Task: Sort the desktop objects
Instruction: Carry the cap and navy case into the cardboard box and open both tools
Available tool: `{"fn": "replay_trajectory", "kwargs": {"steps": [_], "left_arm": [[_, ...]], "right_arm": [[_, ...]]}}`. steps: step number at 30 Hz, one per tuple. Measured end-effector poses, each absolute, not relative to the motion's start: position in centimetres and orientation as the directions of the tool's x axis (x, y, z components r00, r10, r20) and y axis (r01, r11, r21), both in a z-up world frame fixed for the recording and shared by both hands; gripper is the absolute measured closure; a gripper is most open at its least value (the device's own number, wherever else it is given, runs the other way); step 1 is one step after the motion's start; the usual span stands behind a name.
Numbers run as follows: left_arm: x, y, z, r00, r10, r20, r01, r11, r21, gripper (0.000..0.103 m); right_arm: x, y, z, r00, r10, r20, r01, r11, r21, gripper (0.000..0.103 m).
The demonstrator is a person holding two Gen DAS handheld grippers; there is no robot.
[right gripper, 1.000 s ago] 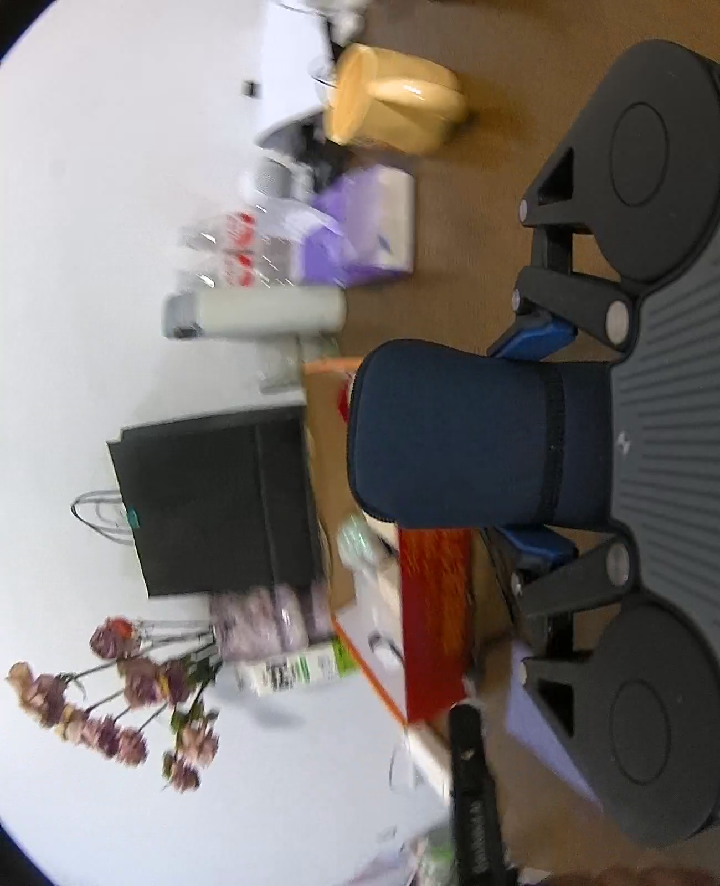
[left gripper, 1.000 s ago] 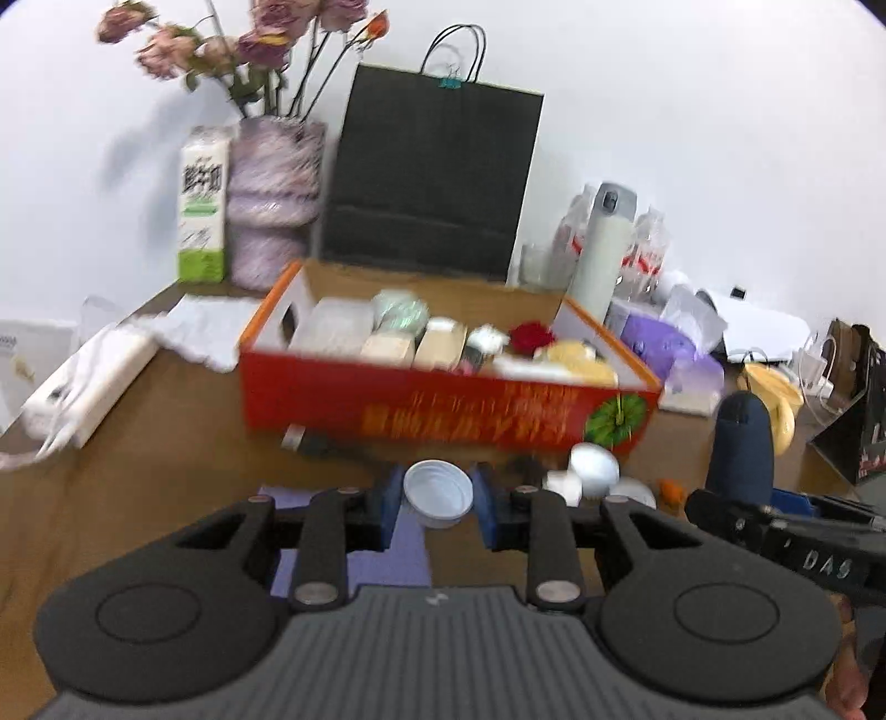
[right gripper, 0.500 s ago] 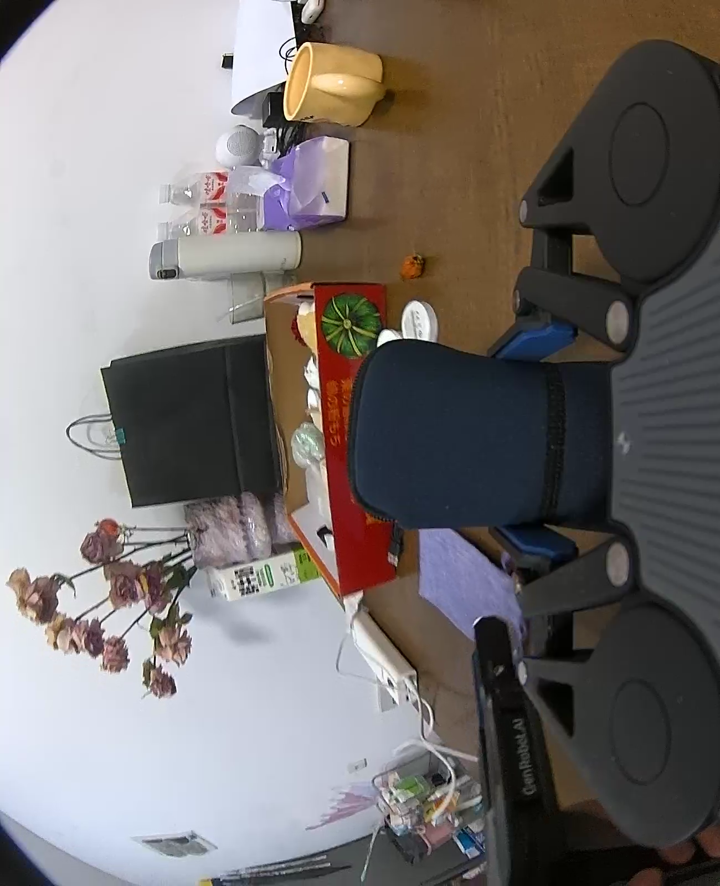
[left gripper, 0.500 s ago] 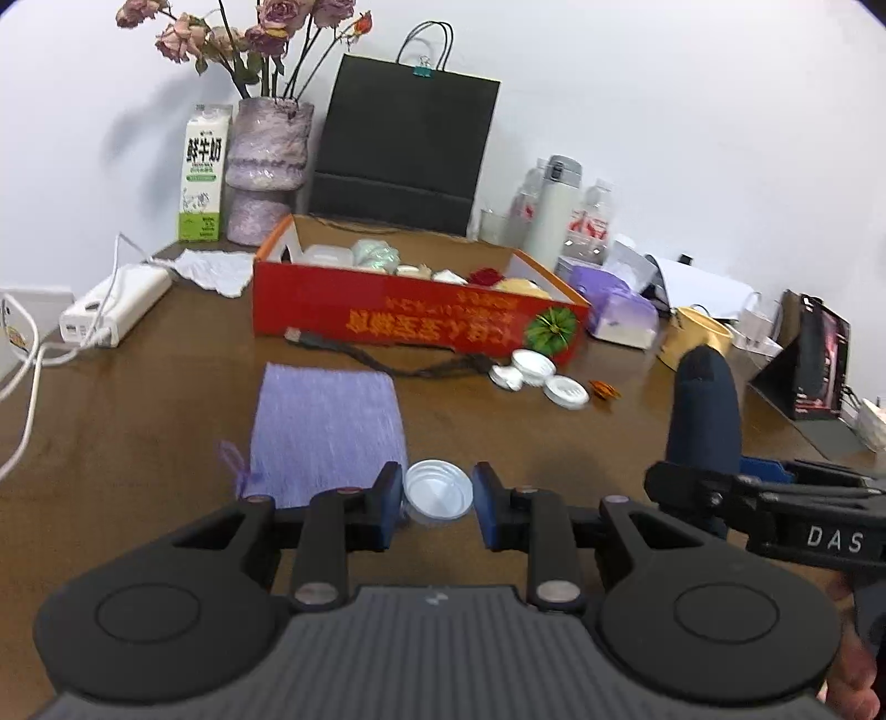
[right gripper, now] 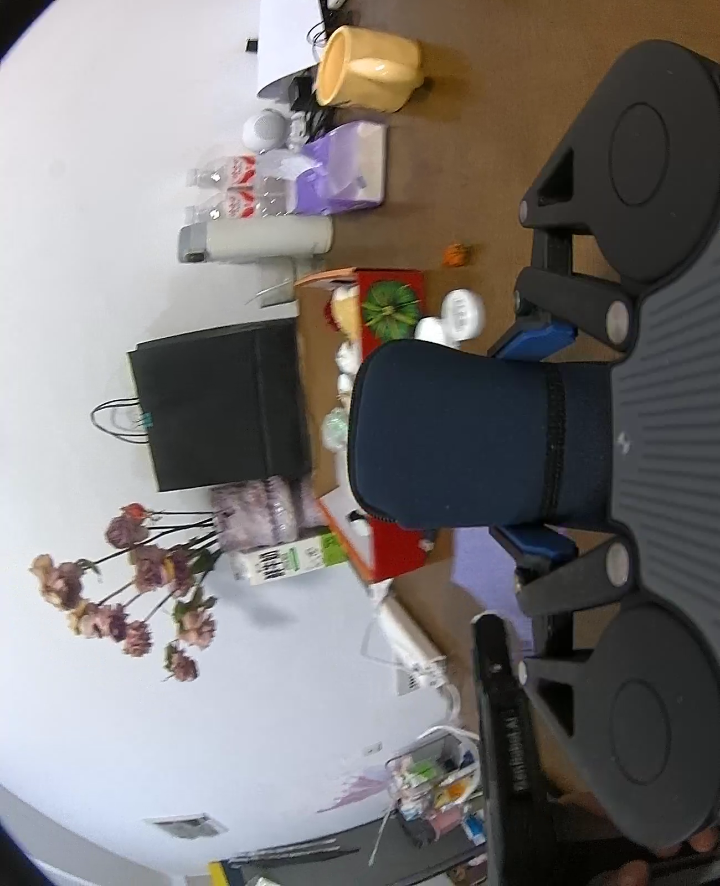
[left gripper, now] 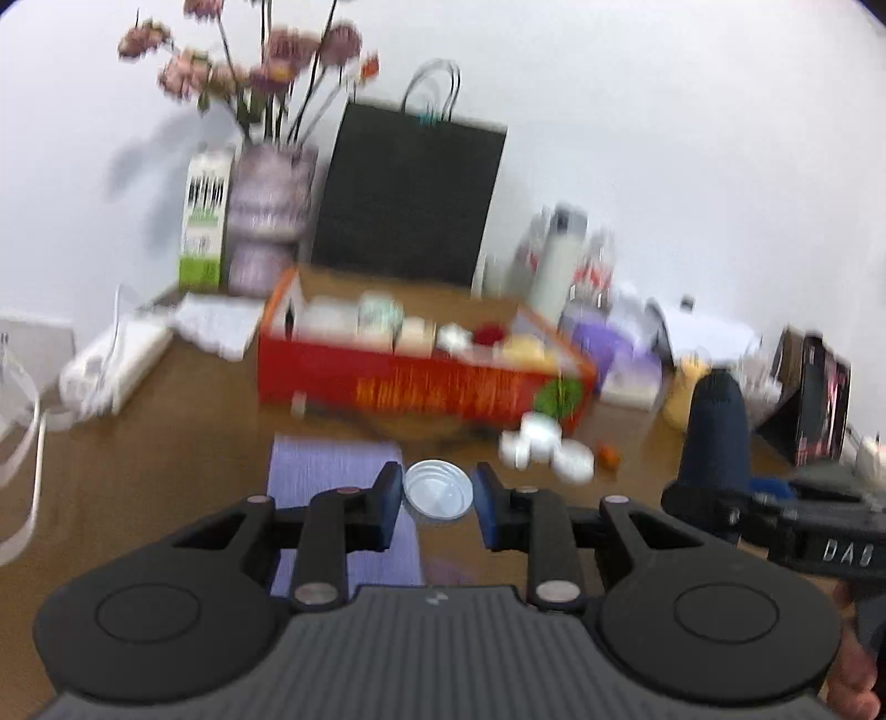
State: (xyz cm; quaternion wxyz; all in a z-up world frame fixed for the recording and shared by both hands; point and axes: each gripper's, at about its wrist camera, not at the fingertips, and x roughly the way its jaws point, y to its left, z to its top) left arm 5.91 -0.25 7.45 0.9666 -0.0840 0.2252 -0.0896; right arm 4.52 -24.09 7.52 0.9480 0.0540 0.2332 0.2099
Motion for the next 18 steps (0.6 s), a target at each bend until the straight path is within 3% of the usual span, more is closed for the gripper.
{"fn": "replay_trajectory", "kwargs": {"steps": [6,11,18], "left_arm": [[13.5,0.3,12.4,0.924,-0.189,-0.332,0.151,0.979,-0.138,0.074],[23.2,0.6,14.2,0.9,-0.155,-0.407,0.109,0.985,-0.136,0.074],[35.8,2.2,12.3,0.848,-0.109,-0.518,0.052,0.991,-0.124,0.074]], "right_arm": [[12.1,-23.7,12.5,0.87,0.337,-0.36,-0.329,0.94,0.085,0.044],[23.2,-23.0,15.3,0.839,0.369,-0.399,-0.343,0.929,0.139,0.044],[38.7,-20.1,12.9,0.763,0.298,-0.573,-0.247,0.954,0.167,0.044]]}}
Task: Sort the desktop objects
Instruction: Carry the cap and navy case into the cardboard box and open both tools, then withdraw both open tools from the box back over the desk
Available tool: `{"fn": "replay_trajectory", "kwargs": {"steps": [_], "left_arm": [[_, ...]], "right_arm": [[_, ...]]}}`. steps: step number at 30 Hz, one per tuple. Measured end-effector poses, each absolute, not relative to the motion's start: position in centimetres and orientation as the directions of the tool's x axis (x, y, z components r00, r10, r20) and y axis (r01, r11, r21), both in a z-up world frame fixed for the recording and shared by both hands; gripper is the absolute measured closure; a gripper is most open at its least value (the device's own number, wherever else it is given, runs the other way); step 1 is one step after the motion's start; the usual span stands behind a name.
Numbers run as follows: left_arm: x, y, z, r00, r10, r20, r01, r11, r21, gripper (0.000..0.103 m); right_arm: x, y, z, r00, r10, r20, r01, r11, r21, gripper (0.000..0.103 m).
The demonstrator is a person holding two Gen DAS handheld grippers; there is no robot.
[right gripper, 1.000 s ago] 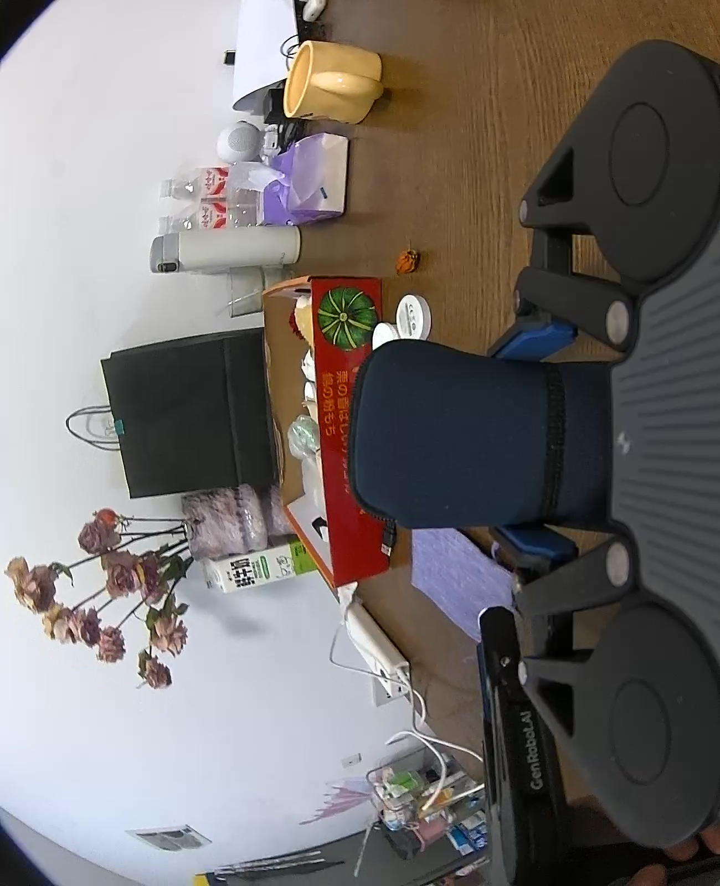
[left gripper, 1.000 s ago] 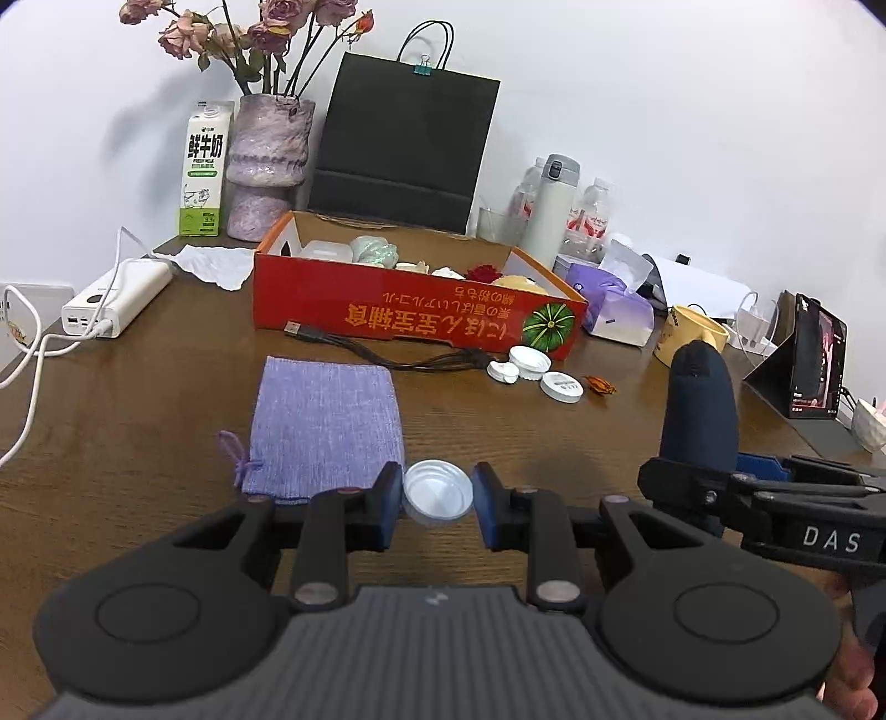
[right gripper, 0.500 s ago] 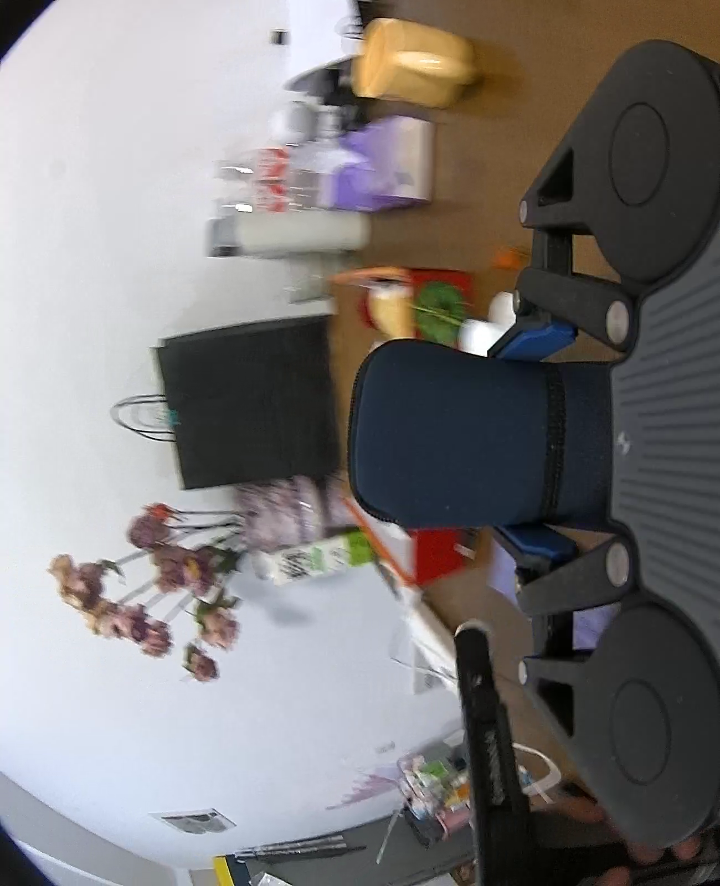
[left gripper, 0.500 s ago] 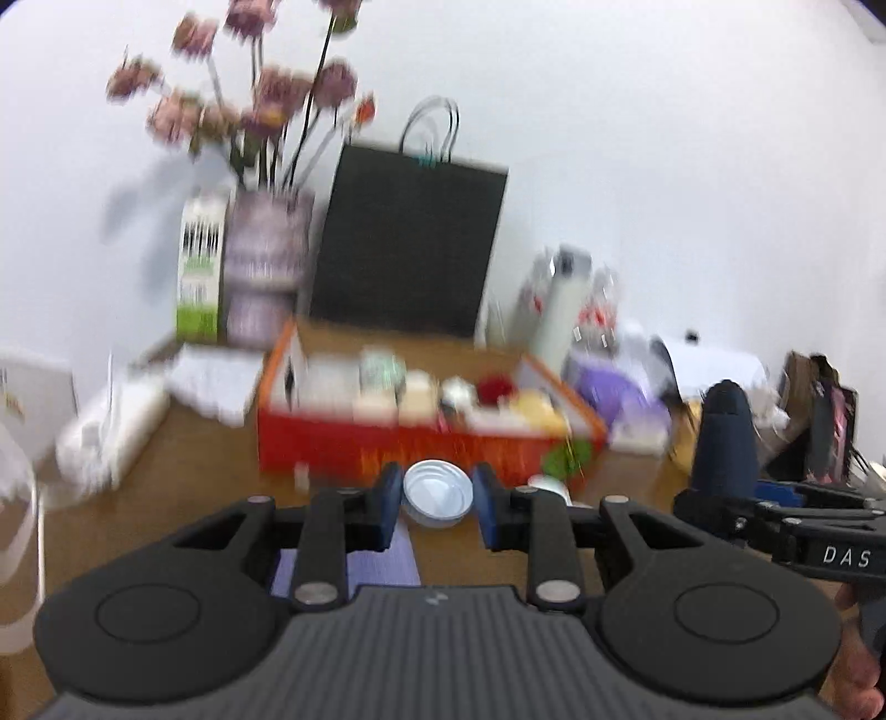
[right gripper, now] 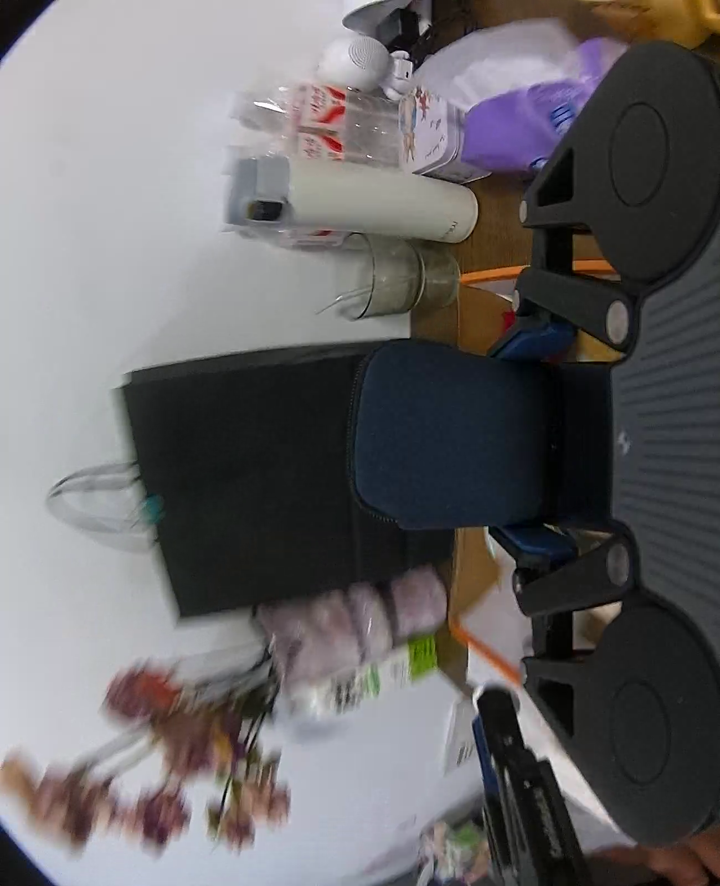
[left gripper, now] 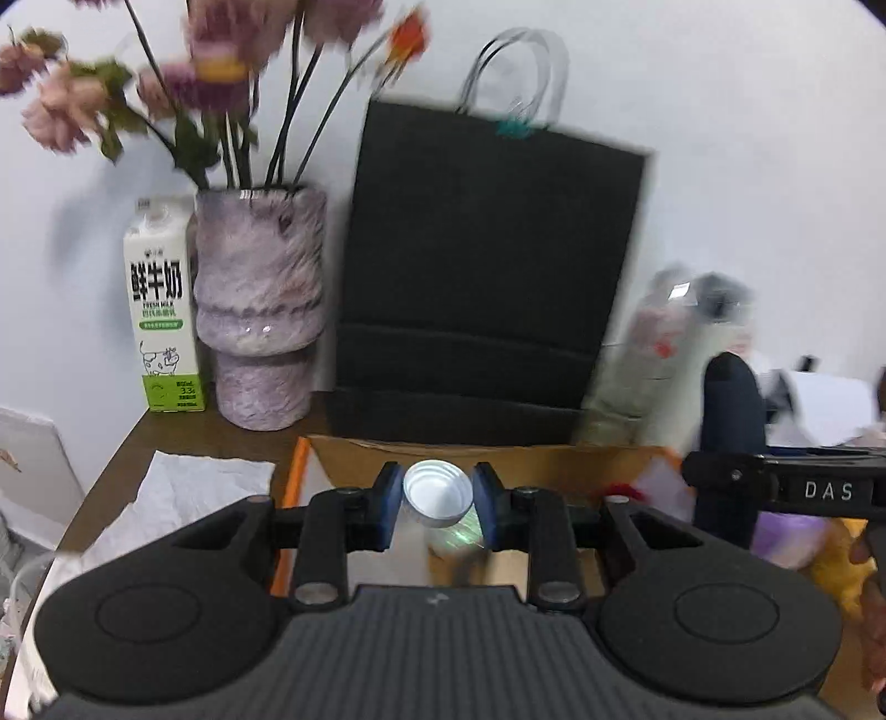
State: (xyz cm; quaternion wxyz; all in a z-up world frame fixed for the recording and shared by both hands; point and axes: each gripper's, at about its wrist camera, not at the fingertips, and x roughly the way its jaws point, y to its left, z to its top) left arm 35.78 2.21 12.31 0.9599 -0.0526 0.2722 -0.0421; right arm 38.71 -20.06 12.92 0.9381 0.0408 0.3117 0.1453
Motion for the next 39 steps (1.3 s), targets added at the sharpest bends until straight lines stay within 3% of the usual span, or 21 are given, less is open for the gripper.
{"fn": "replay_trajectory", "kwargs": {"steps": [3,8,10,11,13,15,17,19,27,29,33,39], "left_arm": [[40.1,3.4,10.1,0.777,-0.155,-0.611,0.059,0.983,-0.174,0.074],[44.2,3.4,6.5,0.694,-0.11,-0.711,0.032,0.992,-0.122,0.074],[44.6,3.5,5.8,0.674,-0.119,-0.729,0.034,0.991,-0.13,0.068],[44.7,3.6,5.8,0.675,-0.122,-0.728,0.035,0.99,-0.134,0.056],[44.5,3.9,6.3,0.677,-0.131,-0.724,0.028,0.988,-0.152,0.033],[44.4,4.1,7.1,0.686,-0.139,-0.715,0.04,0.987,-0.153,0.034],[43.9,4.0,8.4,0.697,-0.127,-0.706,0.041,0.99,-0.137,0.033],[43.2,3.9,9.6,0.703,-0.108,-0.703,0.031,0.992,-0.121,0.028],[39.3,3.0,12.0,0.697,-0.071,-0.714,0.011,0.996,-0.088,0.018],[38.1,2.8,12.2,0.691,-0.055,-0.72,-0.007,0.997,-0.083,0.001],[35.4,2.1,11.7,0.673,-0.027,-0.74,-0.027,0.998,-0.06,0.0],[29.2,1.0,10.9,0.687,-0.03,-0.726,-0.018,0.998,-0.058,0.0]], "right_arm": [[42.8,-18.3,10.2,0.715,0.244,-0.655,-0.219,0.968,0.121,0.045],[47.0,-16.1,5.3,0.569,0.202,-0.797,-0.196,0.975,0.108,0.045],[47.3,-15.5,4.0,0.547,0.17,-0.82,-0.19,0.979,0.077,0.041],[47.3,-15.3,3.8,0.542,0.165,-0.824,-0.194,0.979,0.069,0.04],[47.0,-15.3,4.2,0.541,0.161,-0.825,-0.199,0.978,0.061,0.039],[46.7,-15.7,5.2,0.555,0.182,-0.812,-0.2,0.976,0.083,0.037],[46.2,-16.4,7.0,0.582,0.201,-0.788,-0.197,0.975,0.103,0.027],[45.9,-17.2,8.8,0.612,0.191,-0.767,-0.181,0.978,0.099,0.024],[41.3,-20.4,11.1,0.636,0.169,-0.753,-0.162,0.983,0.084,0.023],[39.7,-20.8,11.5,0.642,0.16,-0.75,-0.166,0.984,0.069,0.022],[36.4,-20.9,11.8,0.668,0.15,-0.728,-0.179,0.983,0.039,0.017],[29.8,-21.2,10.5,0.703,0.168,-0.691,-0.221,0.975,0.012,0.017]]}}
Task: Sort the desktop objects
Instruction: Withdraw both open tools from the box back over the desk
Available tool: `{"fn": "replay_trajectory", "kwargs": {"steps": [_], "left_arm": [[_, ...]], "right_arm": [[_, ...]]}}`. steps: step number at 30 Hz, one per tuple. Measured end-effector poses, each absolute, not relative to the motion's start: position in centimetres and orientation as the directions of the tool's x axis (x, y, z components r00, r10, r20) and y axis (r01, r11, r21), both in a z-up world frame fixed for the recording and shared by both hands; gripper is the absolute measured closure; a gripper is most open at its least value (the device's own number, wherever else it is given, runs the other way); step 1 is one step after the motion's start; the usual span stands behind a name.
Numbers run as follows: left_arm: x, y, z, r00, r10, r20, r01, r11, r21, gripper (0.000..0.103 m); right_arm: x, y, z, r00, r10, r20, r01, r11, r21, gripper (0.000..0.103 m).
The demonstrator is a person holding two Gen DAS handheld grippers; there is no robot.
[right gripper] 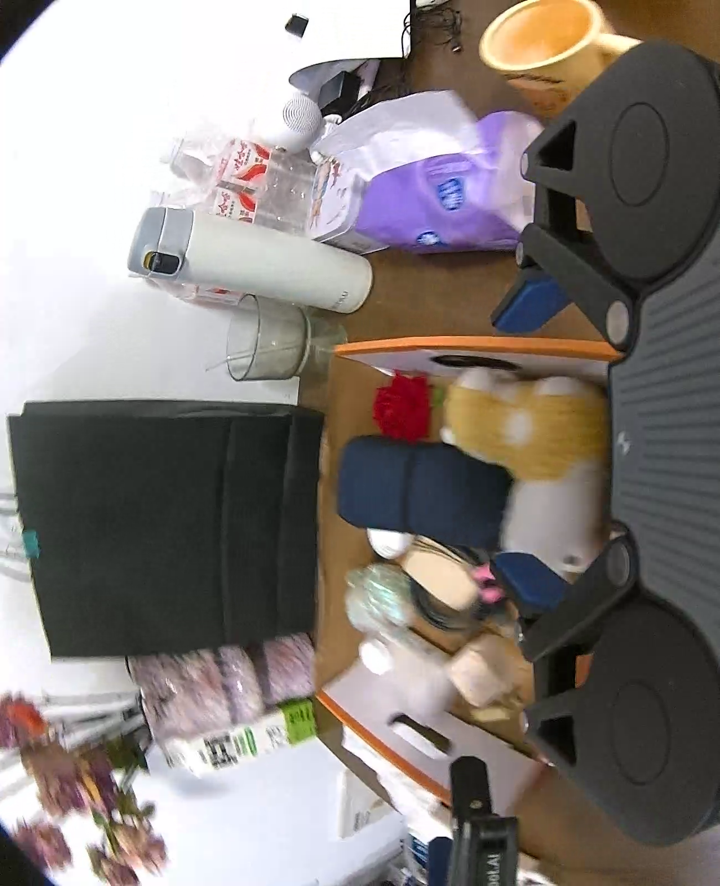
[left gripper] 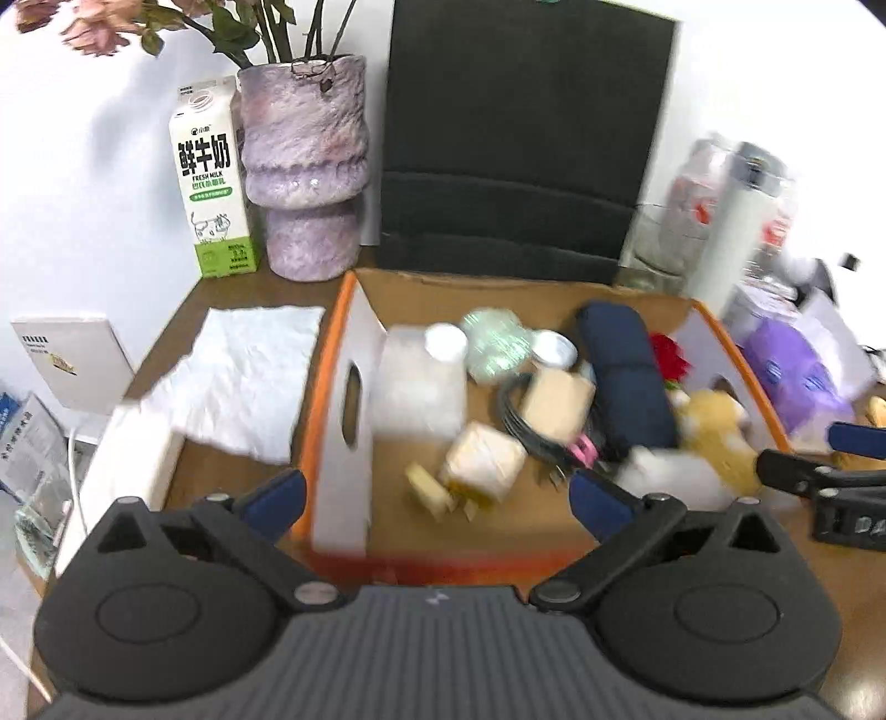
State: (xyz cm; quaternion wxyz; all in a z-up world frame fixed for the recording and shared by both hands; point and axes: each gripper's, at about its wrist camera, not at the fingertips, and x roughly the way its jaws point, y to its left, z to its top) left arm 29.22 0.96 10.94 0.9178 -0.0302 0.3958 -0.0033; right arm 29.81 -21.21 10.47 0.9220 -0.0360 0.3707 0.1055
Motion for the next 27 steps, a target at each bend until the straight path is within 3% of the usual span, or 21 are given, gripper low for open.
{"fn": "replay_trajectory", "kwargs": {"steps": [2,7,11,19,24,27], "left_arm": [[26.6,0.8,10.5,0.696,-0.078,-0.714,0.02,0.996,-0.09,0.0],[19.6,0.0,8.7,0.74,-0.053,-0.67,-0.021,0.995,-0.102,0.0],[13.8,-0.9,6.4,0.784,-0.026,-0.62,-0.053,0.993,-0.109,0.0],[5.5,-1.3,2.5,0.85,-0.049,-0.525,0.034,0.999,-0.038,0.0],[3.1,-0.6,1.3,0.823,-0.047,-0.566,0.0,0.997,-0.083,0.0],[2.5,-0.8,1.3,0.818,-0.021,-0.574,-0.023,0.997,-0.068,0.0]], "right_arm": [[26.9,-21.3,9.7,0.735,0.173,-0.655,-0.242,0.97,-0.015,0.017],[19.7,-21.5,7.5,0.797,0.127,-0.59,-0.242,0.963,-0.119,0.016],[13.8,-22.1,5.6,0.814,0.173,-0.554,-0.264,0.961,-0.087,0.01],[5.5,-22.4,2.5,0.833,0.213,-0.51,-0.263,0.964,-0.027,0.01],[1.9,-22.2,2.0,0.84,0.219,-0.496,-0.292,0.954,-0.073,0.006],[1.4,-22.3,1.6,0.814,0.223,-0.536,-0.287,0.957,-0.039,0.005]]}}
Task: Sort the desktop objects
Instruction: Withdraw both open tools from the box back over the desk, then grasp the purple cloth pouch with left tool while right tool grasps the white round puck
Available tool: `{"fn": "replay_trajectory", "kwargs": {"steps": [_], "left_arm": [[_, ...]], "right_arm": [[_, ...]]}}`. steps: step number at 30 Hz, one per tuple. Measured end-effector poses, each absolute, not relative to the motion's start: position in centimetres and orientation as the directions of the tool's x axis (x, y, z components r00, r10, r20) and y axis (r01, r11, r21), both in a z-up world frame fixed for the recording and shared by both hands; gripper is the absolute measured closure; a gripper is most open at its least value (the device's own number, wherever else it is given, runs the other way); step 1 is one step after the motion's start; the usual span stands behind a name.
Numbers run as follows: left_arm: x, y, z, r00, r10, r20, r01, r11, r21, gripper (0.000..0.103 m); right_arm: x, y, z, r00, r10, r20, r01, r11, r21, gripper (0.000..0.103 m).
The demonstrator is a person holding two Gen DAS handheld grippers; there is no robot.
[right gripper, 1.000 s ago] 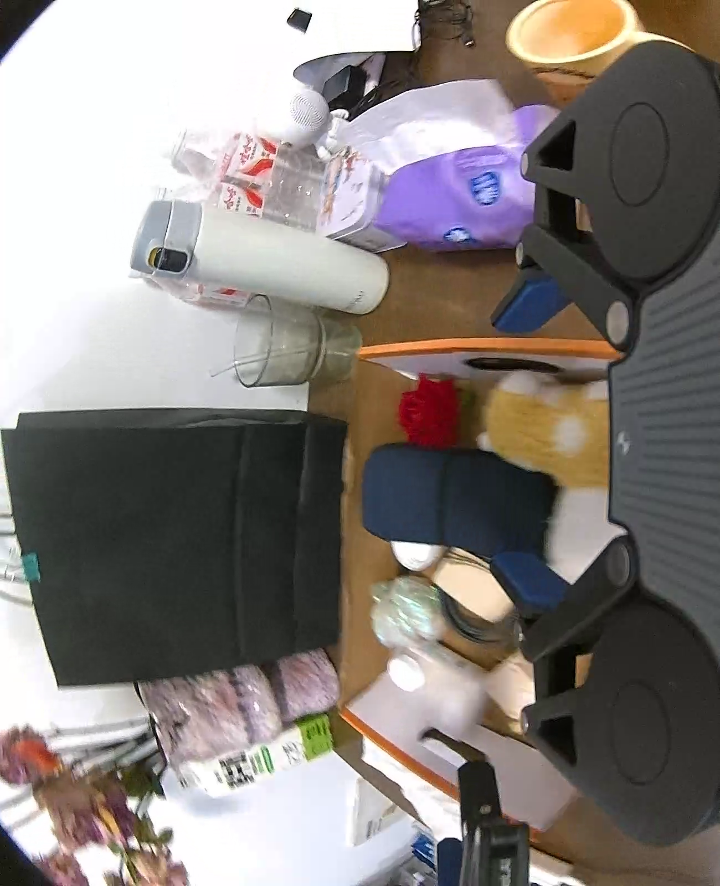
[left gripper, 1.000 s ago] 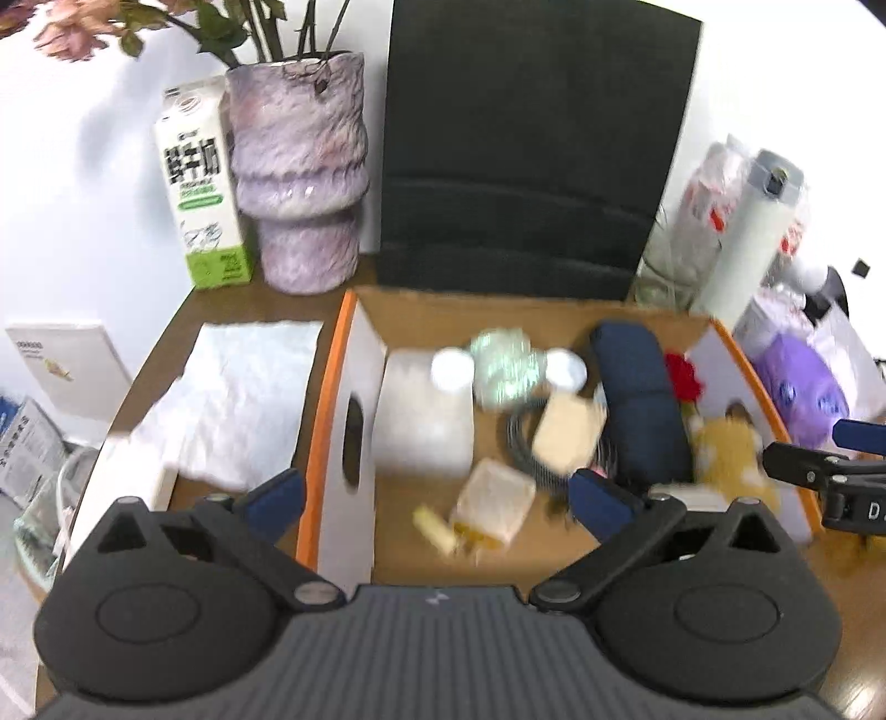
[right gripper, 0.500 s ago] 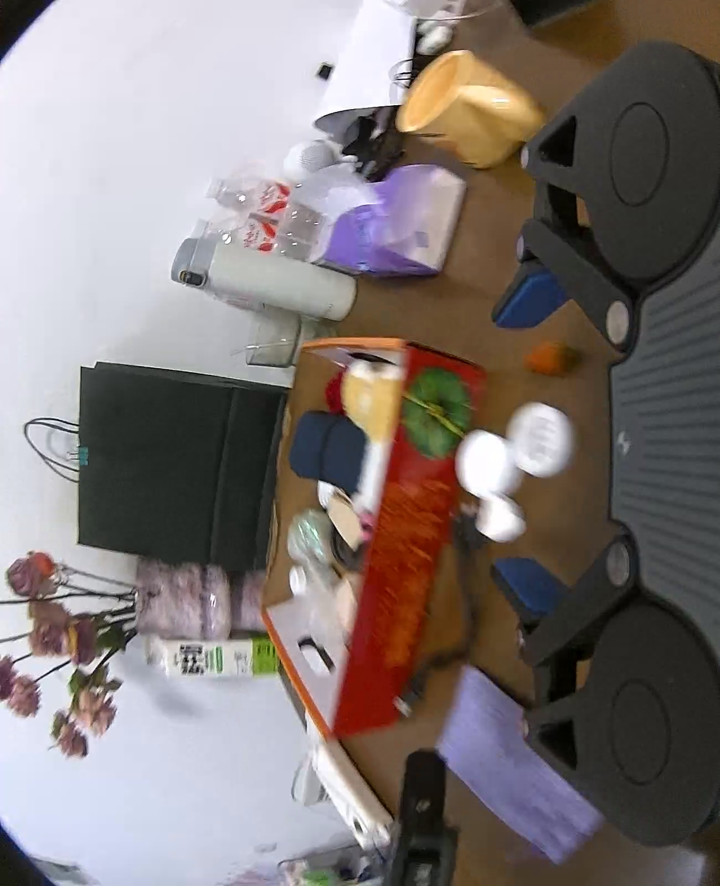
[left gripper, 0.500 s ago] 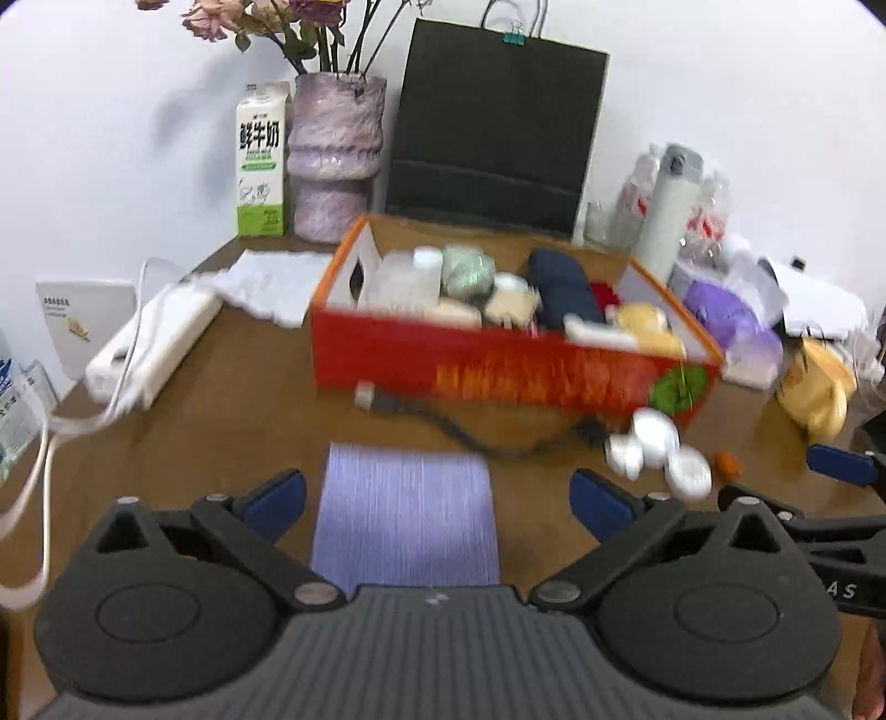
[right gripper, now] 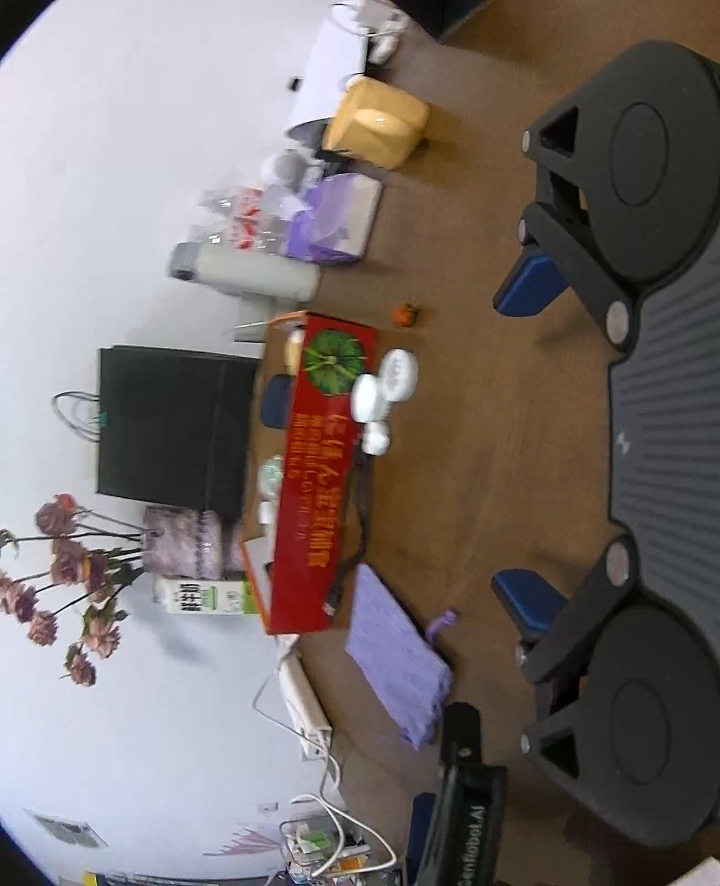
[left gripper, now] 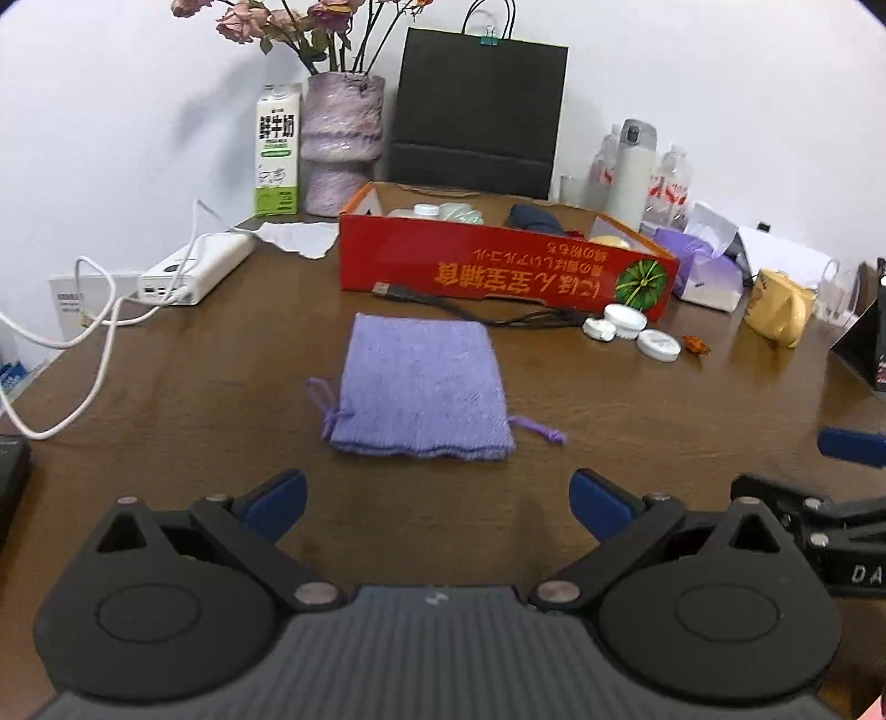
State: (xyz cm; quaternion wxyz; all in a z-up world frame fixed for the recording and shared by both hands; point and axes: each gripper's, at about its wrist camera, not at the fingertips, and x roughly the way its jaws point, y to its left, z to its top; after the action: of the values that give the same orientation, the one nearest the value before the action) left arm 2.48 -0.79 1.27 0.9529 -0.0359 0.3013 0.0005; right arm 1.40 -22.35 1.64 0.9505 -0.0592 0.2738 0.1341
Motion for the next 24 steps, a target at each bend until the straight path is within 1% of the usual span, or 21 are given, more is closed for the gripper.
{"fn": "replay_trajectory", "kwargs": {"steps": [3,5,11,14,18,21,22,24], "left_arm": [[2.2,-1.6,1.4,0.831,-0.012,-0.557,0.003,1.0,-0.016,0.0],[2.1,-1.7,1.4,0.834,-0.018,-0.551,0.012,1.0,-0.014,0.0],[3.6,-1.9,1.5,0.79,-0.052,-0.611,0.035,0.999,-0.04,0.0],[5.0,-1.7,1.4,0.778,-0.061,-0.625,0.039,0.998,-0.048,0.0],[7.7,-1.4,1.7,0.767,-0.052,-0.639,0.041,0.999,-0.032,0.0],[10.2,-0.7,2.2,0.783,-0.019,-0.622,0.014,1.0,-0.014,0.0],[11.2,-0.6,2.1,0.78,-0.007,-0.626,0.005,1.0,-0.005,0.0],[13.5,-0.5,1.6,0.752,-0.001,-0.659,0.006,1.0,0.006,0.0]], "right_arm": [[1.4,-22.2,1.2,0.807,0.207,-0.553,-0.271,0.962,-0.034,0.005],[1.5,-22.1,1.1,0.813,0.185,-0.553,-0.251,0.967,-0.046,0.005],[2.6,-22.7,1.2,0.802,0.171,-0.573,-0.225,0.974,-0.024,0.005],[4.1,-22.9,1.2,0.792,0.154,-0.591,-0.203,0.979,-0.016,0.005],[6.5,-23.3,1.5,0.794,0.145,-0.59,-0.188,0.982,-0.011,0.005],[8.9,-23.4,1.7,0.788,0.16,-0.595,-0.203,0.979,-0.006,0.01],[10.0,-23.4,1.7,0.783,0.172,-0.597,-0.214,0.977,0.0,0.013],[12.1,-23.5,1.5,0.779,0.179,-0.601,-0.217,0.976,0.009,0.015]]}}
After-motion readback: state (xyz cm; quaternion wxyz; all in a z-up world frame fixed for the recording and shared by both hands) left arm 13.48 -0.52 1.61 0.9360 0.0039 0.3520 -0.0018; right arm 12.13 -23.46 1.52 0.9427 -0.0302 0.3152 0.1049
